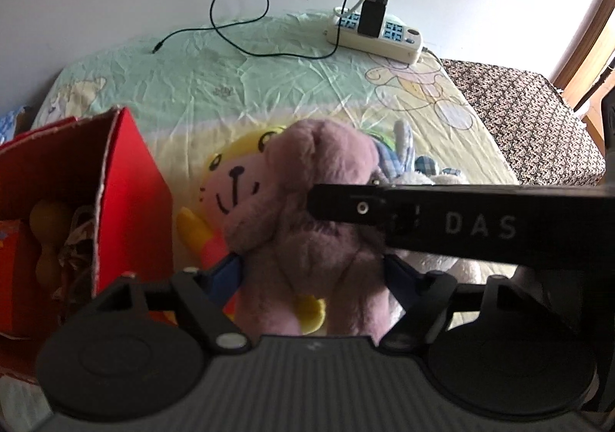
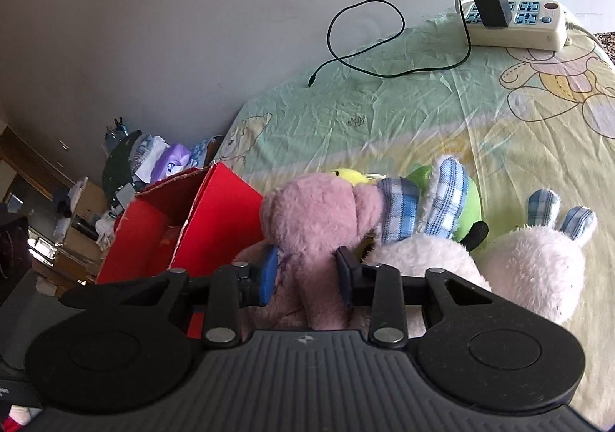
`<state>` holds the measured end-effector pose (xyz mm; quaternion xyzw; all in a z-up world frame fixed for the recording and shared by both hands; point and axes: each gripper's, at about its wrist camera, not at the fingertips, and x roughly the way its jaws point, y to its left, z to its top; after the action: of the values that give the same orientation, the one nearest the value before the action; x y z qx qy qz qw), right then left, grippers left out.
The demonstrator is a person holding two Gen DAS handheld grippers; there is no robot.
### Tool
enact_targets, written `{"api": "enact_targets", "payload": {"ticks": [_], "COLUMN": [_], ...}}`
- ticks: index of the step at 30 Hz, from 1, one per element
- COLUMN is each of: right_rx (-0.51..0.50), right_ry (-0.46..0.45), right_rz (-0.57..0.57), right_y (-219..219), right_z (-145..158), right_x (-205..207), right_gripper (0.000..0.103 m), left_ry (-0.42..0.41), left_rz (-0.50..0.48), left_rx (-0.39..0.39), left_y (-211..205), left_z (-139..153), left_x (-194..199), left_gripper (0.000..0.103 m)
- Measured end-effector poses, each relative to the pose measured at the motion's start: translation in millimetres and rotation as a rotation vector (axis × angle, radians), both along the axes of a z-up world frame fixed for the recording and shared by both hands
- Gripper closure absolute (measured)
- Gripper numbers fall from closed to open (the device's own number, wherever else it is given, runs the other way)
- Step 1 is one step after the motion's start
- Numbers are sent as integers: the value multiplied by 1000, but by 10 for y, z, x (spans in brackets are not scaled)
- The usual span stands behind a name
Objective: Organize objects
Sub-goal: 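Move the right gripper onto the pink teddy bear, then close the right gripper on the pink teddy bear and lift it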
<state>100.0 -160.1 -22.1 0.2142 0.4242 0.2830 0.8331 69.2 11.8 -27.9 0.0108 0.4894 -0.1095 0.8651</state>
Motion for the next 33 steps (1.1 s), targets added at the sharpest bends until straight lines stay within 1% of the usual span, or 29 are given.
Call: {"api": "enact_targets", "payload": {"ticks": [3, 6, 10, 14, 16, 18, 20, 22, 23, 25, 28, 30, 33], "right_rx": [19, 27, 26, -6, -32, -47, -54, -54, -53, -73, -96, -87, -58], "right_ry": [-8, -18, -16, -14, -7, 9, 5, 13, 22, 10, -14, -28, -27], "right_rz": [-7, -2, 10, 43, 53, 50, 30, 12, 13, 19, 34, 41, 51], "right_y": [-51, -91, -102, -65, -28, 20, 59, 92, 126, 182, 214, 177, 82], "right_z": [38, 77, 105, 85, 40, -23, -59, -101, -127, -160, -140, -103, -43], "right_x": [-32, -72, -155, -264, -297, -299, -309, -296, -280, -282, -311, -346, -395], "right_gripper": [79, 80, 81, 80, 76, 68, 64, 57, 52, 53, 56, 64, 67], "left_ry": [-12, -40, -57, -47, -33, -17, -21, -34, -33, -29, -18, -34, -55], "left_rz": [-10, -28, -55, -72, -75, -74, -73, -69, -68, -60, -51, -59, -73], "left_rx": [-2, 0, -8, -19, -13, -1, 13, 23, 26, 42, 24, 23, 11], "left_y": [-18, -46, -37, -2, -6, -21, -41, -47, -47, -43, 0, -10, -26], "left_z": [29, 68, 84, 20, -35, -101, -147, -183, -202, -253, -274, -220, -140], "left_x": [-30, -105, -227, -351, -390, -385, -373, -367, -358, -335, -332, -376, -463], "left_gripper": [28, 30, 31, 31, 31, 30, 29, 26, 27, 27, 28, 29, 31]}}
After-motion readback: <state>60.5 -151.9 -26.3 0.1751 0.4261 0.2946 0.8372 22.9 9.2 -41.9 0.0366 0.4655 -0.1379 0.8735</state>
